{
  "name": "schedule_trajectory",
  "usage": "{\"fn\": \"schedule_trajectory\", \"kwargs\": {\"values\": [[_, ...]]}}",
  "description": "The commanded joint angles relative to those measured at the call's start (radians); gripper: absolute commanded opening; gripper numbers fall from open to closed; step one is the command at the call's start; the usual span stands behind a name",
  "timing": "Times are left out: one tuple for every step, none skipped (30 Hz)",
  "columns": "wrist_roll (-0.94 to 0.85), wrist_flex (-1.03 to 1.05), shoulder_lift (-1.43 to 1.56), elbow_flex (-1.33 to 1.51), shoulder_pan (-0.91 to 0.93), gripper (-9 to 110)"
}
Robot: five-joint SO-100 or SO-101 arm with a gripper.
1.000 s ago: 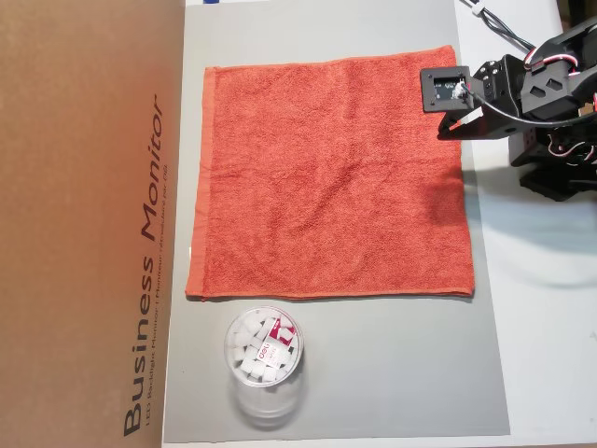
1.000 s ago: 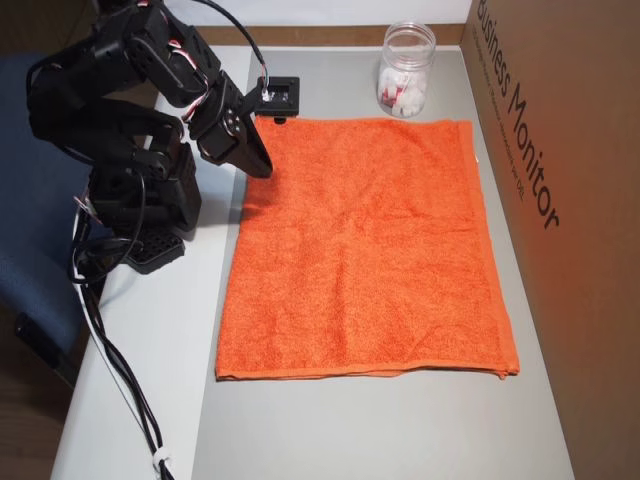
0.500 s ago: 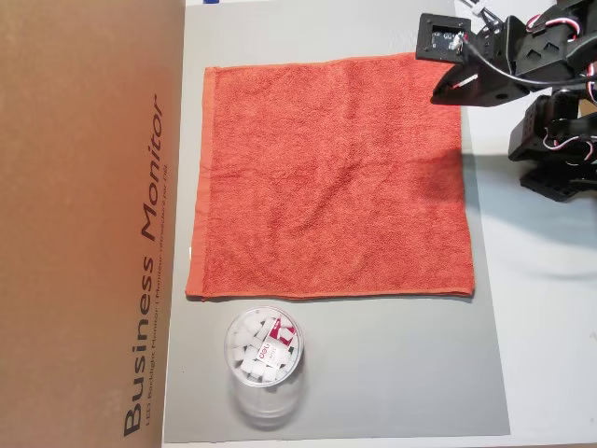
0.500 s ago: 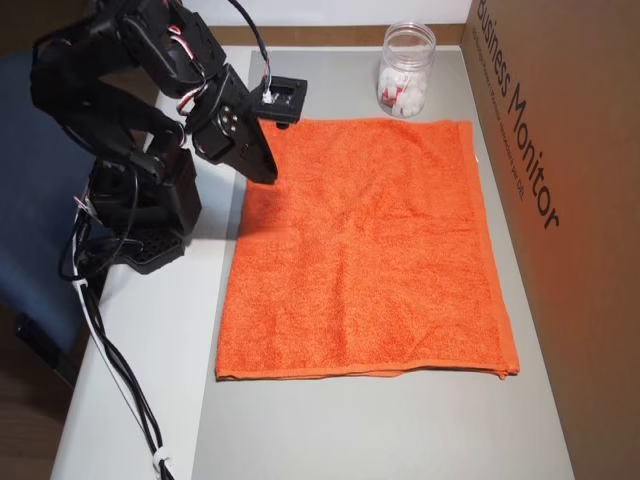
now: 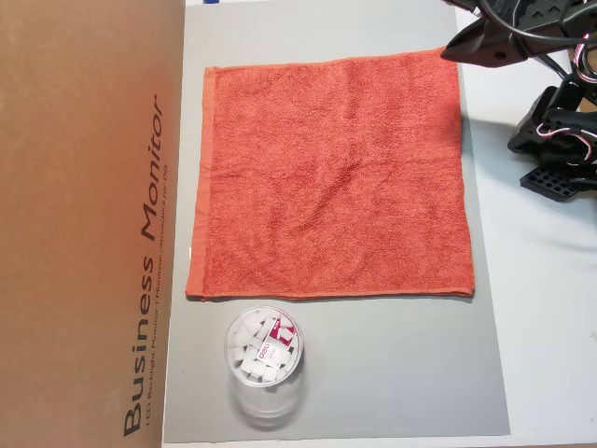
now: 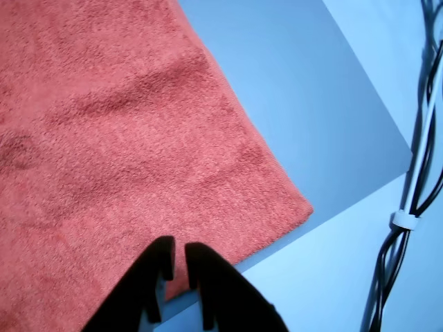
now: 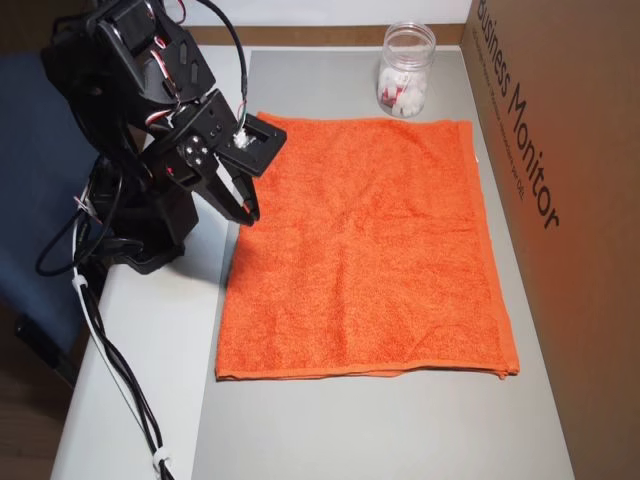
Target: Fold the blanket.
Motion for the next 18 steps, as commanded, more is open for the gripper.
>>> {"fn": "schedule_trajectory", "kwargs": {"values": [[0.028,0.002,-0.002,-0.057,0.067,0],[0.055,0.002,-0.002,-0.061,0.083,0],[0.086,0.002,-0.002,-0.064,0.097,0],[0.123,0.002,-0.002,-0.074,0.112,0],[0.152,0.002,-0.002,-0.08,0.123,0],[0.186,0.002,-0.002,-0.087,0.133,0],[0.224,0.002,-0.003,-0.094,0.147,0],[0.244,0.0,-0.003,-0.095,0.156,0],[0.267,0.0,-0.003,-0.095,0.167,0],[0.288,0.0,-0.003,-0.095,0.176,0],[0.314,0.0,-0.003,-0.094,0.189,0],[0.334,0.0,-0.003,-0.094,0.201,0],[0.35,0.0,-0.003,-0.092,0.213,0],[0.362,0.0,-0.003,-0.091,0.224,0],[0.371,0.0,-0.003,-0.089,0.236,0],[0.379,0.0,-0.003,-0.087,0.249,0],[0.385,0.0,-0.003,-0.086,0.259,0],[0.391,0.0,-0.003,-0.084,0.272,0]]}}
